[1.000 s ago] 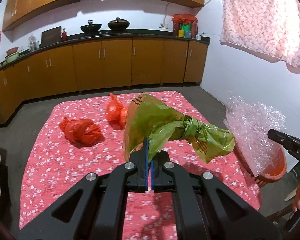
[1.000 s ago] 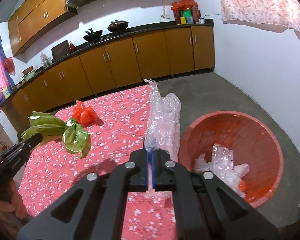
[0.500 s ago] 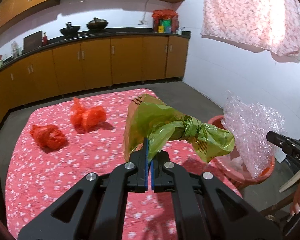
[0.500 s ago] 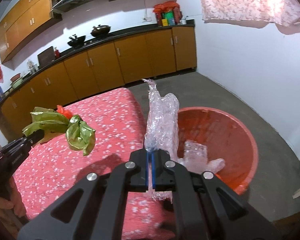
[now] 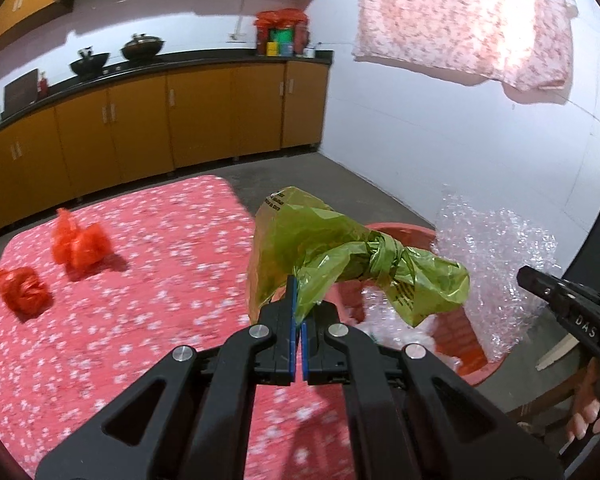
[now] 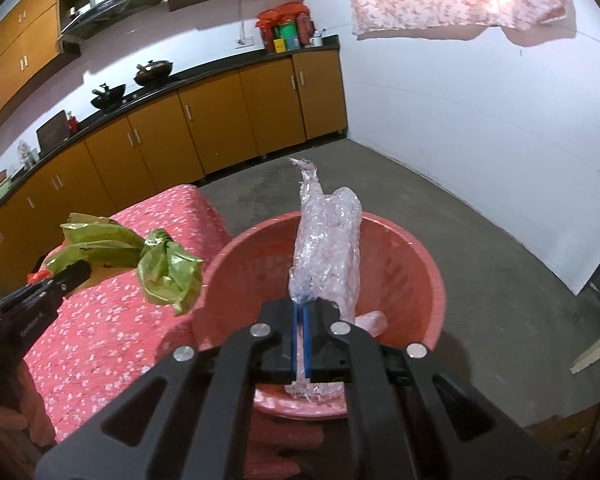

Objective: Collect trash
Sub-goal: 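Carry the yellow-green bag and bubble wrap over the orange basket with both tools, then open both tools to drop the bags into the orange basket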

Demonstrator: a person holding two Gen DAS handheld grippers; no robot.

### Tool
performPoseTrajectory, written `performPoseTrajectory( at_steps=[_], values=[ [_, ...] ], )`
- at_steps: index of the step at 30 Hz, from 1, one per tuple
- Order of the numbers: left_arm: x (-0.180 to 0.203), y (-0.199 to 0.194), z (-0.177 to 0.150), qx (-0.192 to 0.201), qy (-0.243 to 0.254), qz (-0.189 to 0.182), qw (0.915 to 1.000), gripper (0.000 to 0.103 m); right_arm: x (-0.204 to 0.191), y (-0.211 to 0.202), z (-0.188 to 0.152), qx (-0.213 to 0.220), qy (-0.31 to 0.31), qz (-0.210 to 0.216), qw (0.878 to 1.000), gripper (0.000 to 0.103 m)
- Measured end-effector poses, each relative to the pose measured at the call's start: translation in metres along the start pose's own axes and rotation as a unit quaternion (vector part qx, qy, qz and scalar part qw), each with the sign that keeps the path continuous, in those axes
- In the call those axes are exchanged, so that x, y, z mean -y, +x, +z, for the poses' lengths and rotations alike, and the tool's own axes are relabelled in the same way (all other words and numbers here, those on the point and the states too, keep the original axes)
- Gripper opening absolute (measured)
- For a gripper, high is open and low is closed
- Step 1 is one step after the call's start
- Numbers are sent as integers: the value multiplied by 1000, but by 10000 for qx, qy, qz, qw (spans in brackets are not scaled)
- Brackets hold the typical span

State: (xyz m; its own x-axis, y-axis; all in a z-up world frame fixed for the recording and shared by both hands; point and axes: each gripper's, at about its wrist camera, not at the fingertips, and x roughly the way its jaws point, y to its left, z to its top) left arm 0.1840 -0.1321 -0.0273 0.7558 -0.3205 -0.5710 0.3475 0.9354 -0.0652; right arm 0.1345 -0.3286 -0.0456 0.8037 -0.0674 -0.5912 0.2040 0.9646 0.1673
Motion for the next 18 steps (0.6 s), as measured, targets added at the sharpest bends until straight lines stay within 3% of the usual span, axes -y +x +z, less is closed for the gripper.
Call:
performPoseTrajectory(
  at_steps=[10,18],
  values=[
    [43,35,2,-190,172,-239,9994,1,26,12,-1,31,152,-150,9998,4],
    [65,61,-3,-437,329,-465,9974,2,33,24,4,36,196,-40,9998,4]
  ],
)
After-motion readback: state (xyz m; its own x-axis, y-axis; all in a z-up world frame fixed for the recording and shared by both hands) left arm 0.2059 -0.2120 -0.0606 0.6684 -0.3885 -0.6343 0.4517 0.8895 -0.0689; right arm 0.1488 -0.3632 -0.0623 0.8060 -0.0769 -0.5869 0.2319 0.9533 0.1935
